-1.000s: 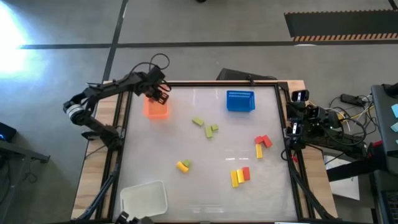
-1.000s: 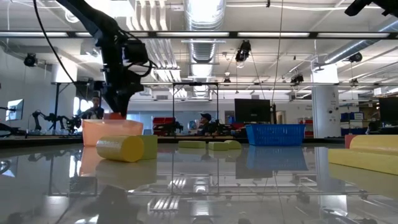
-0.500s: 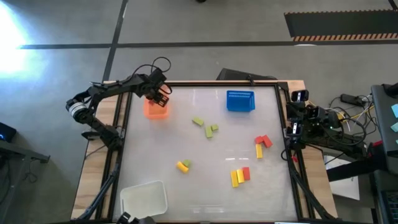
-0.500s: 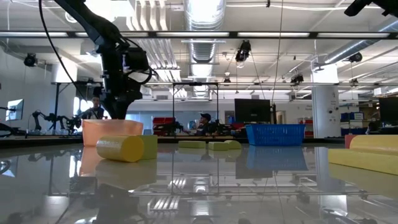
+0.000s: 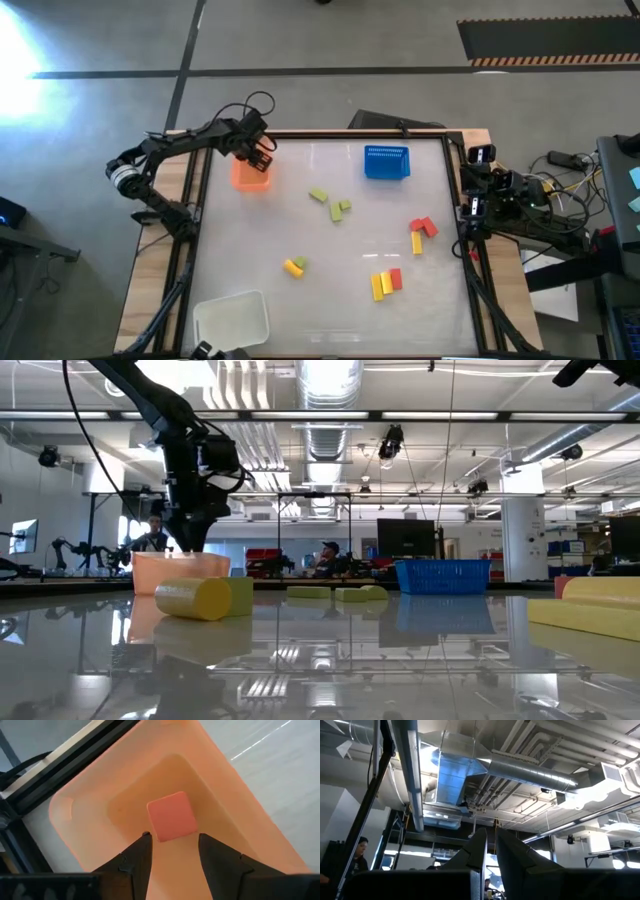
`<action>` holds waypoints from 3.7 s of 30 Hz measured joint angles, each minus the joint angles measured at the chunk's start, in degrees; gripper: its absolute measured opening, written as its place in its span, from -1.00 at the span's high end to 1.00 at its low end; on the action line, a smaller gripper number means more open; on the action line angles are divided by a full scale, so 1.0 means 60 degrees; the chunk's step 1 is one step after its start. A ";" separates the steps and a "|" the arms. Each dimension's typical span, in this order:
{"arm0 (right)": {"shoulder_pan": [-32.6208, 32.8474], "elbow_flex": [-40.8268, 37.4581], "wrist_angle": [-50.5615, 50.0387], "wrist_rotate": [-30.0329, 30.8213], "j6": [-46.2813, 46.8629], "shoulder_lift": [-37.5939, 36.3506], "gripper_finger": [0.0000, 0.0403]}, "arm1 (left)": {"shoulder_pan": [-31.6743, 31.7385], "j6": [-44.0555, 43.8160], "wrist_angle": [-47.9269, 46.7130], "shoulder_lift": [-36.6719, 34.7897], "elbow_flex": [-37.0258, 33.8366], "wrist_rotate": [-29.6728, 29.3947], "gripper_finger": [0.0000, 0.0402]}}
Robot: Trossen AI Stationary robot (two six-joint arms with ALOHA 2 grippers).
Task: Sort & place blocks by color
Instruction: Put the yellow wooden block into the blue basket
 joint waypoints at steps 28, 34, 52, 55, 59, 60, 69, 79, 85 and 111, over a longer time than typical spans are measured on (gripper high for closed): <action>0.0002 0.0000 0.0350 0.0000 0.0336 0.1545 0.84 | -0.4454 0.0324 0.2793 -0.4520 -0.0979 0.0328 0.28; 0.0002 0.0000 0.1475 0.0046 0.0847 0.3493 0.84 | -0.6010 0.0951 0.5612 -0.5644 -0.2405 0.0263 0.28; 0.0006 0.1109 0.2855 0.2073 0.1373 0.8338 0.84 | -0.6375 0.2458 0.7507 -0.7946 -0.4768 0.0238 0.28; 0.0002 0.1904 0.2018 0.2084 0.1134 0.9015 0.84 | -0.6375 0.2689 0.7480 -0.8095 -0.4911 0.0234 0.28; 0.0002 0.3330 0.0559 0.2092 0.0906 0.9748 0.84 | -0.6375 0.2863 0.7535 -0.8271 -0.4980 0.0225 0.28; 0.0002 0.3699 0.0095 0.2100 0.0902 0.9950 0.84 | -0.6375 0.2915 0.7650 -0.8306 -0.4980 0.0166 0.28; 0.0039 0.6433 -0.3268 0.2269 0.0443 1.1685 0.84 | -0.6375 0.2827 0.8069 -0.8552 -0.5041 -0.0020 0.28; 0.0902 0.9160 -0.8746 0.2245 0.0094 1.3293 0.84 | -0.6382 0.2743 0.7975 -0.8586 -0.5083 -0.0010 0.28; 0.1328 1.0896 -1.3391 0.2235 0.1346 1.4157 0.84 | -0.6382 0.2736 0.7895 -0.8540 -0.5085 -0.0006 0.28; 0.2444 0.9514 -1.8900 -0.1276 0.9641 1.3898 0.77 | -0.6379 0.2738 0.7677 -0.8419 -0.5085 0.0005 0.28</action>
